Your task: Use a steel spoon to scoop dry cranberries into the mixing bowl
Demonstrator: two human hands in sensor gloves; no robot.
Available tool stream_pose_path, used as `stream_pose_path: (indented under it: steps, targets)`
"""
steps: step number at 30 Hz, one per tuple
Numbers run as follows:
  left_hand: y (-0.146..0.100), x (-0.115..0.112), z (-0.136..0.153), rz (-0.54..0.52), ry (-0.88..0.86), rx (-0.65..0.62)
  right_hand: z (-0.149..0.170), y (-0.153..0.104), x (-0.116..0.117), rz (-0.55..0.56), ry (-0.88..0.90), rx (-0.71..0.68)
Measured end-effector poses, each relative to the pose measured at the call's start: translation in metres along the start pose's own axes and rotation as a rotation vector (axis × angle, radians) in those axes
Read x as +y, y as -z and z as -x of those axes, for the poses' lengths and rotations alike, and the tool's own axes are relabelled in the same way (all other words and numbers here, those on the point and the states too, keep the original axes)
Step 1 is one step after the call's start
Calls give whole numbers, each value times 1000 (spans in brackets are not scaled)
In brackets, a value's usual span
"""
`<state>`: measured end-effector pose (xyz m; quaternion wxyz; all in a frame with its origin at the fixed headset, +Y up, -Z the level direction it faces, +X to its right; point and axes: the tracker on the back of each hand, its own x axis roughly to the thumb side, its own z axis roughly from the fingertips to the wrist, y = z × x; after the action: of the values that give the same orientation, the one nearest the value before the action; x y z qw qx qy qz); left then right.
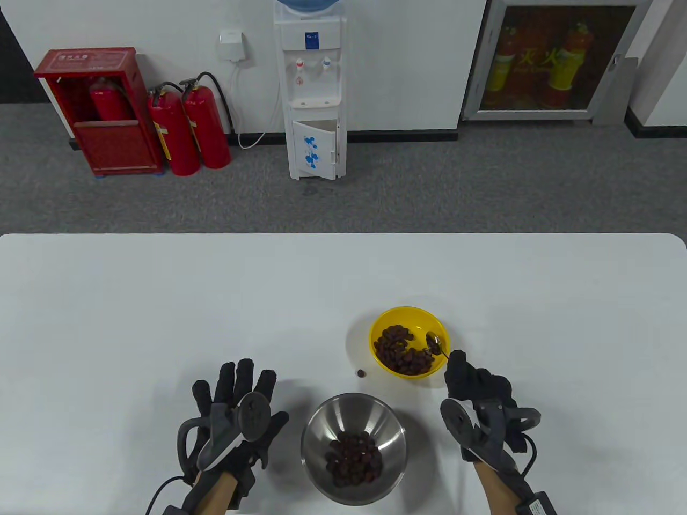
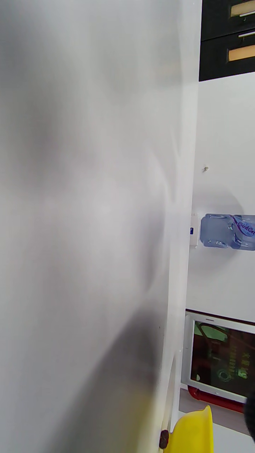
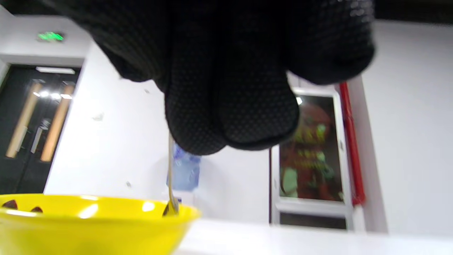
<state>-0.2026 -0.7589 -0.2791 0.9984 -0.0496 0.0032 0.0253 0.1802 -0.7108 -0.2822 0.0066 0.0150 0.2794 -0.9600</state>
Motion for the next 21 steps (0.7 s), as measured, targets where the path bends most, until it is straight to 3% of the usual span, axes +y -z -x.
stream_pose_path:
  steps: [9,12,14,21]
  targets:
    - [0,0,0,3,1,1,20,4,3,-269,401,358]
    - [0,-1,0,6,2,3,29,-2,24,-393,684,553]
    - [-1,0,0,6,3,3,35,-8,38,-413,794,631]
    - [-1,0,0,5,6,2,44,-14,55,-424,938,643]
